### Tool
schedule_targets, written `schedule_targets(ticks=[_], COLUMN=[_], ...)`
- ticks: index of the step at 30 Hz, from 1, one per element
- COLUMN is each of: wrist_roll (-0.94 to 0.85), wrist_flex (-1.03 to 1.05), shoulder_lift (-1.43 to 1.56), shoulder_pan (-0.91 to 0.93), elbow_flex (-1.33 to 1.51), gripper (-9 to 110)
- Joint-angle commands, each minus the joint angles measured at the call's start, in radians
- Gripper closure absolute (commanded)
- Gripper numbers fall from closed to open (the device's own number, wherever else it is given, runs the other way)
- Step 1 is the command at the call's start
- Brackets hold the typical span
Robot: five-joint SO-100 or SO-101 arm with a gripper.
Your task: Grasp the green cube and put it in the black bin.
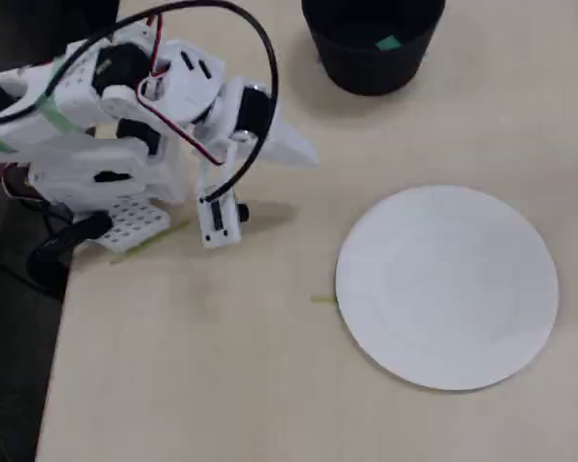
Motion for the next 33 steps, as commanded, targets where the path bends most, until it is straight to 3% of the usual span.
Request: schedule_targets(ticks=[1, 33], wrist_roll=[-0.028, -0.043], wrist_flex=[0.008, -0.018], shoulder_lift=[0.015, 0.015], shoulder_pan=[0.006, -0.006], elbow_flex=[0.034, 0.098], gripper=[102, 102])
